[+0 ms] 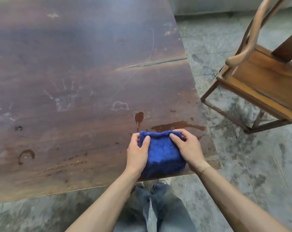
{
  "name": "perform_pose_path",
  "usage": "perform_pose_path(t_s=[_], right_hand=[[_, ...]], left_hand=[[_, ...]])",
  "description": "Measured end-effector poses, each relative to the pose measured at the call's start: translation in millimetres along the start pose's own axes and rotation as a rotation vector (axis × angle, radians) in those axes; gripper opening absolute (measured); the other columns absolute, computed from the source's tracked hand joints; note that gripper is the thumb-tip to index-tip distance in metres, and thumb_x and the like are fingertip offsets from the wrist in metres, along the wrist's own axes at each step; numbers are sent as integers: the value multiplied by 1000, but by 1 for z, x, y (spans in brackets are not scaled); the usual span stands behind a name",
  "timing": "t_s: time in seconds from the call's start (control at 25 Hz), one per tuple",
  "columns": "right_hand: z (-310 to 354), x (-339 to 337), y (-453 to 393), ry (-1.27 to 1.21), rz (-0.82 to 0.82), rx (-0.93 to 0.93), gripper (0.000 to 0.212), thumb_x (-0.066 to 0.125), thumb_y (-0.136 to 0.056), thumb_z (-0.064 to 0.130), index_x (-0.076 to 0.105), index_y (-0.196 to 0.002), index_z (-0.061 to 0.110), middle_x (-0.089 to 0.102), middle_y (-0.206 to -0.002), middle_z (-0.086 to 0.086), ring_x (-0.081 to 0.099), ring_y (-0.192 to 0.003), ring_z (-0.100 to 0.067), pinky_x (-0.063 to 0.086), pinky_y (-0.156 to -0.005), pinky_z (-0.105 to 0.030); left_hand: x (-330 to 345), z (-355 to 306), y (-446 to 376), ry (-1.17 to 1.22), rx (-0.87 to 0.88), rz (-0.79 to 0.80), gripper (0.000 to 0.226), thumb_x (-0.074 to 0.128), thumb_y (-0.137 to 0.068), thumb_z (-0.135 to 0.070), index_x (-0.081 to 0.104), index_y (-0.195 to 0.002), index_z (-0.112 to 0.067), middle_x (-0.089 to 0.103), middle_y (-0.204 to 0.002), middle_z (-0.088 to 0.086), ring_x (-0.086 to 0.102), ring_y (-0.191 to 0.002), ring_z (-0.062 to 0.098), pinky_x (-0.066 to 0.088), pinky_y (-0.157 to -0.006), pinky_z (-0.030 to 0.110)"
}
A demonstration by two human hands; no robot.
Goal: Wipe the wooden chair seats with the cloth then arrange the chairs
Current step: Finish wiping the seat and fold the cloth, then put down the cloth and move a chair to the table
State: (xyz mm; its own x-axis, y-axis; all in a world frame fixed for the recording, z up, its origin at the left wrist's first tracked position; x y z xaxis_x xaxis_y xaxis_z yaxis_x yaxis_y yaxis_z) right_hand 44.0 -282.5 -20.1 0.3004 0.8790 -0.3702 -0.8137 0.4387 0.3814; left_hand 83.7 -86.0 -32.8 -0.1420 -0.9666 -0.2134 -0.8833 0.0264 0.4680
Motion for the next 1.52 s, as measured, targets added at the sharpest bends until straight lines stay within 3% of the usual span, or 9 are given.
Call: perform_pose_path(t_s=[0.2,0.4,0.52,0.68,0.76,0.92,1.12,1.28,1.52], right_hand=[[5,15,-44,184,-22,-93,10,69,-90,24,69,-97,31,71,-87,10,64,-88,-12,43,-76,-13],[6,17,-57,459,-62,-138,19,63,-92,39,67,-111,34,67,-102,5,62,-95,-18,50,-85,-35],[15,5,-54,467,-120,-153,22,63,-93,40,65,-113,34,63,-107,8,64,-92,-17,52,-83,-37],[63,-22,-43,383,-154,-341,23,67,-93,36,67,-115,28,65,-109,3,64,-95,-15,53,-86,-38],[103,-42,-32,385,-180,-473,26,66,-93,38,67,-116,27,66,-110,4,62,-101,-16,50,-89,-33],[193,-89,9,461,-290,-767,38,56,-92,51,68,-116,24,67,-113,3,59,-108,-21,46,-94,-35],[277,-138,69,528,-453,-1000,41,56,-93,50,68,-119,21,66,-117,1,59,-113,-22,48,-96,-40],[315,-165,106,585,-586,-1142,41,60,-93,48,68,-121,19,64,-120,-1,58,-117,-24,46,-98,-42],[329,-186,135,647,-736,-1196,45,58,-93,51,68,-122,20,63,-127,-1,52,-128,-28,42,-101,-48]], left_hand=[[-3,-5,-47,-214,90,-28,3,63,-94,-24,62,-97,-24,68,-86,-9,62,-83,12,47,-75,22],[-14,-7,-72,-496,63,-31,13,62,-90,-40,62,-100,-31,67,-103,-7,63,-97,16,52,-87,37],[-24,-17,-69,-464,99,-59,13,63,-90,-38,62,-102,-31,67,-104,-8,63,-96,13,52,-90,37],[-41,-64,-56,-359,236,-101,11,65,-92,-31,65,-101,-25,69,-101,-4,64,-92,6,51,-87,31],[-45,-105,-43,-322,369,-59,11,67,-92,-29,65,-103,-26,69,-100,-7,62,-87,-3,51,-84,26],[-62,-208,2,-397,790,13,34,63,-86,-48,65,-112,-27,67,-109,-11,63,-100,1,49,-88,24],[-97,-310,62,-558,1245,-108,45,59,-88,-52,65,-118,-19,65,-117,-4,63,-108,18,50,-92,43],[-118,-356,92,-645,1459,-251,55,51,-92,-63,60,-123,-20,63,-124,3,58,-111,23,43,-93,40],[-126,-384,113,-653,1627,-348,58,49,-93,-65,57,-126,-19,60,-129,4,56,-118,28,42,-99,53]])
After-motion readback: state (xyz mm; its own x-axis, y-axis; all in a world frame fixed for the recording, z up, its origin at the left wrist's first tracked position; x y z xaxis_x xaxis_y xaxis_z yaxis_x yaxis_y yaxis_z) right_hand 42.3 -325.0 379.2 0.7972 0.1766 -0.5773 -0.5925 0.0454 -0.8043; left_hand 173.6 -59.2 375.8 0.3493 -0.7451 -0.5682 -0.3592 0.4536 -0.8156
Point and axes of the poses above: each hand's wrist, its own y-axis away from the middle knuckle, its own x-axis out of the palm, z = x × y, the point moved 5 cm from there along -y, towards the middle knuckle
